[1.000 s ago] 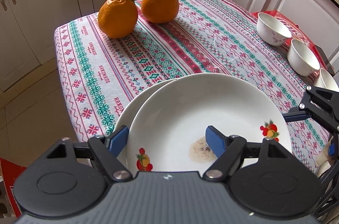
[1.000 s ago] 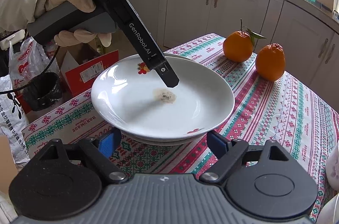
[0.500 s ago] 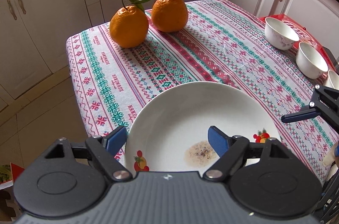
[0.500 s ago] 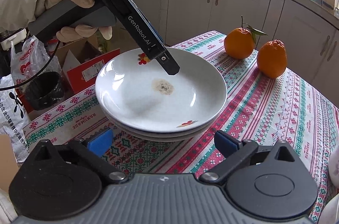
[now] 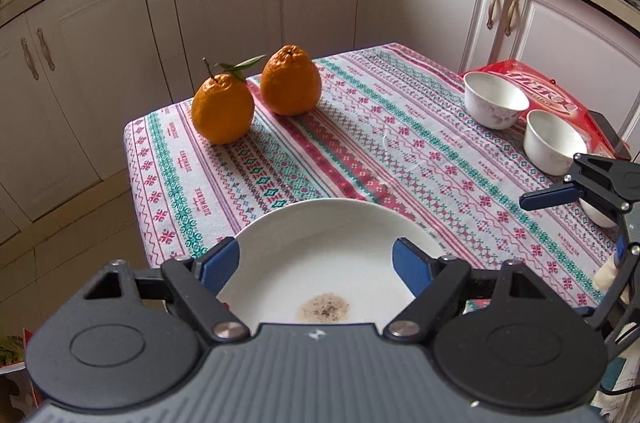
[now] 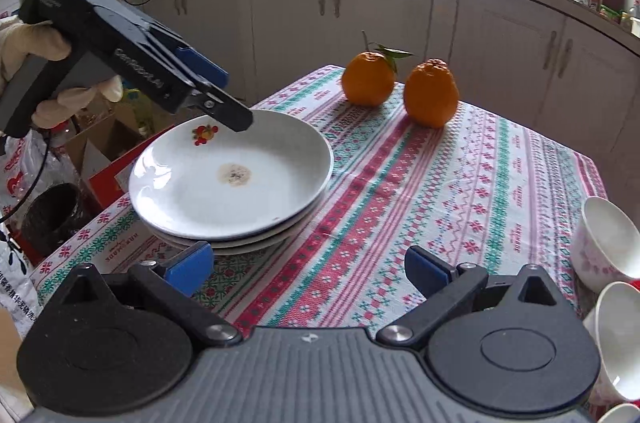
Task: Organize plates and bowls
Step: 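Open the left tool and pull it back from the plate stack, then grasp the rim of a white bowl with the right tool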
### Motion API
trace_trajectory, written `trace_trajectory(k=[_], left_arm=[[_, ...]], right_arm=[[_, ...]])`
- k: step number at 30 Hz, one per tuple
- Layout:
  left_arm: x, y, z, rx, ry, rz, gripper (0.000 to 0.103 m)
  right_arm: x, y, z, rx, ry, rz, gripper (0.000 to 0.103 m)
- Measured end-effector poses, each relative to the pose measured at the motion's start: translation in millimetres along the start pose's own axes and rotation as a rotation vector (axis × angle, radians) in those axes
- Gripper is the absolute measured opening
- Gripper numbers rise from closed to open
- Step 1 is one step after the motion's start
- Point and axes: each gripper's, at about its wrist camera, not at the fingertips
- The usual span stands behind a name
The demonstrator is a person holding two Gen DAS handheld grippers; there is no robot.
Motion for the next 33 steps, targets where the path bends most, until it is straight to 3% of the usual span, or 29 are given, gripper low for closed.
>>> trace_trajectory(k=[9, 14, 16, 18, 24, 33], left_arm=[[66, 29, 0, 0.107, -0.029, 0.062, 0.084], [112, 35, 8, 0.175, -0.065, 0.092, 0.085], [128, 35, 12, 0.196, -0.058, 0.116, 0.094], [143, 33, 17, 0.217, -0.048, 0.14, 0.096], [194, 10, 34, 0.212, -0.044, 0.195, 0.096], [263, -25, 49, 0.204, -0.168, 0.273, 0.096]], right_arm=[[31, 43, 8, -0.013, -0.039, 0.096, 0.103], [53, 88, 10, 0.054, -0.058, 0.177, 0.103], [62, 104, 13, 0.052, -0.039, 0.242, 0.103], [69, 117, 19, 0.042, 0.018, 0.31, 0.103], [94, 152, 44, 0.024, 0.022, 0.416, 0.103], [131, 178, 70, 0.017, -0.12, 0.428, 0.103]])
Point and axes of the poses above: each gripper's, at about its wrist camera, not at the fingertips, and y roughly against the way its jaws point, x to its right, z to its underside, and after that the axes turned 15 degrees about x, right-handed
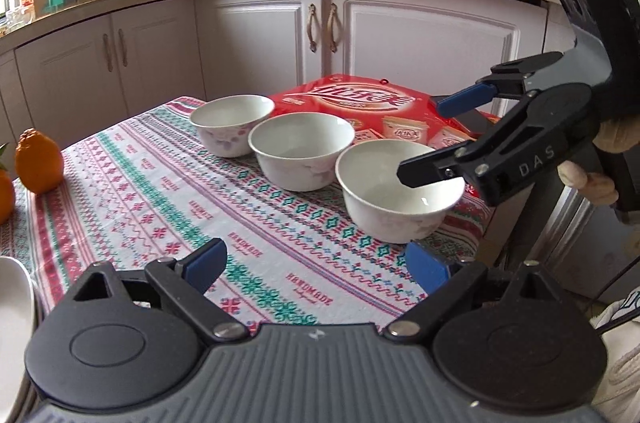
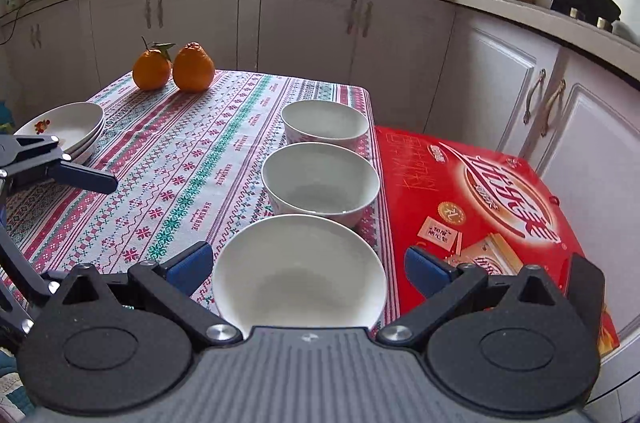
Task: Organize plates and bowls
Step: 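Grasp the rim of a white bowl with the right tool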
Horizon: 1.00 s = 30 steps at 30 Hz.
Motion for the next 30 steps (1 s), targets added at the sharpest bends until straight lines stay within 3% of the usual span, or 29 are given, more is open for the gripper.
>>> trace_trajectory(k=[8, 18, 23, 30], left_arm=[[35, -37, 5, -0.014, -0.042, 0.056, 0.096], [51, -62, 4, -0.014, -0.041, 0.089, 0.095], [53, -65, 5, -0.012, -0.033, 0.093, 0.09], [53, -64, 3, -0.002, -0.019, 0.1, 0.084]], right_arm=[[24, -4, 16, -0.018, -0.089, -0.05, 0.103], [42, -20, 23, -0.052, -0.174, -0.122, 0.1], [50, -28, 25, -0.079, -0.209, -0.156, 0.087], [63, -38, 25, -0.104, -0.284, -0.189, 0.076]])
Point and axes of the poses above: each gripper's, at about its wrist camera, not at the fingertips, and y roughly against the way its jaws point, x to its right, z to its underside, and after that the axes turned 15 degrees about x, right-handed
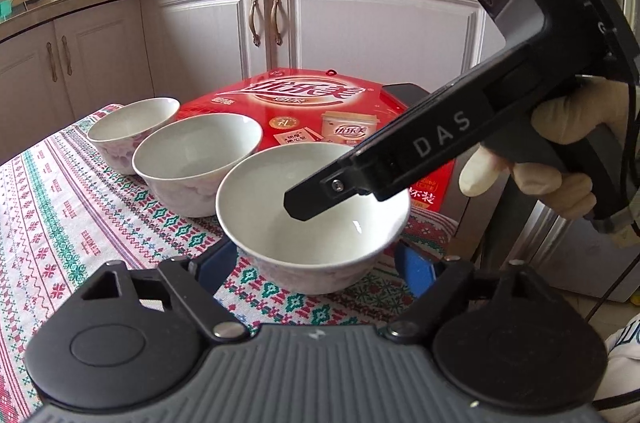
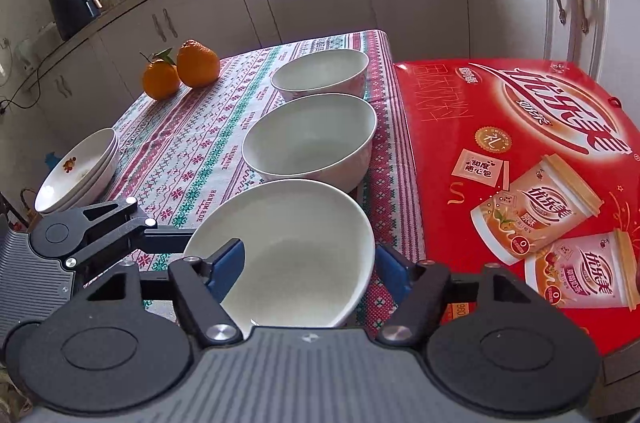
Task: Organize plates and bowls
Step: 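Carry the white bowl toward the plate stack, set it down, open right tool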
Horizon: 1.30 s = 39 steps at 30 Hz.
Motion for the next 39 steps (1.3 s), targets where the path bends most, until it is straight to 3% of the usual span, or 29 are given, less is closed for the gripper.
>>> trace_trajectory(k=[3, 18, 39], left_arm=[[0, 0, 0, 0.002, 0.001, -0.007, 0.083], [-6, 12, -6, -0.012, 0.028, -0.011, 0.082], [-59, 78, 4, -0.022, 0.098, -0.193, 0.082]], right_arm=[[-1, -1, 0, -0.007, 0.005, -0.009, 0.071], [-15, 4, -6, -0.007, 0.022, -0.021, 0.071], [-100, -49, -21, -0.045, 0.135, -0.199, 0.071]])
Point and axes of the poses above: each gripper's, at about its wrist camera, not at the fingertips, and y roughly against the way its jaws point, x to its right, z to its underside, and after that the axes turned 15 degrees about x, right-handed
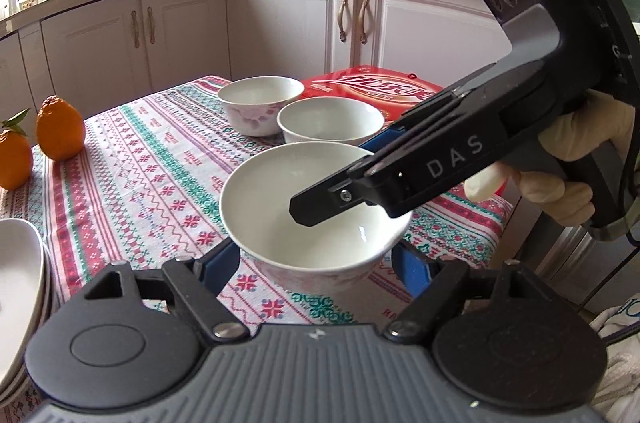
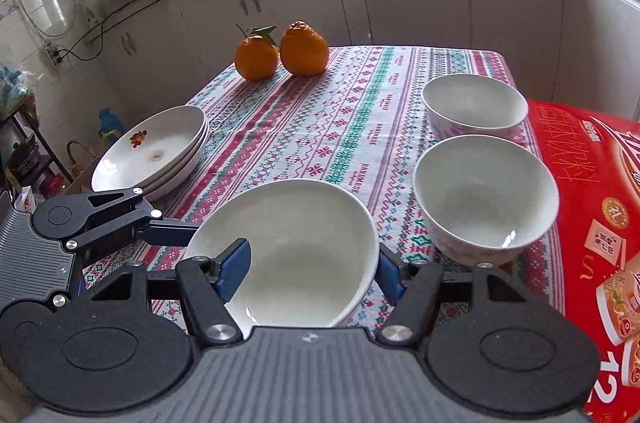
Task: Organize plates and bowls
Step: 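Carry the white bowl toward the plate stack, set it down, open right tool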
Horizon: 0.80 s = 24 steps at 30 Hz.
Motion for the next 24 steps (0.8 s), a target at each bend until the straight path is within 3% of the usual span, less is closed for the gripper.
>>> trace_trajectory(k=[11, 24], left_arm=[[-33, 16, 11, -0.012, 0.037, -0.075, 0.082], [-46, 19, 18, -0.023, 0.047, -0.098, 0.082]], right_arm=[[-29, -40, -6, -0.027, 0.037, -0.064, 0.071], [-38, -57, -5, -0.036, 0.043, -0.074, 0.071]])
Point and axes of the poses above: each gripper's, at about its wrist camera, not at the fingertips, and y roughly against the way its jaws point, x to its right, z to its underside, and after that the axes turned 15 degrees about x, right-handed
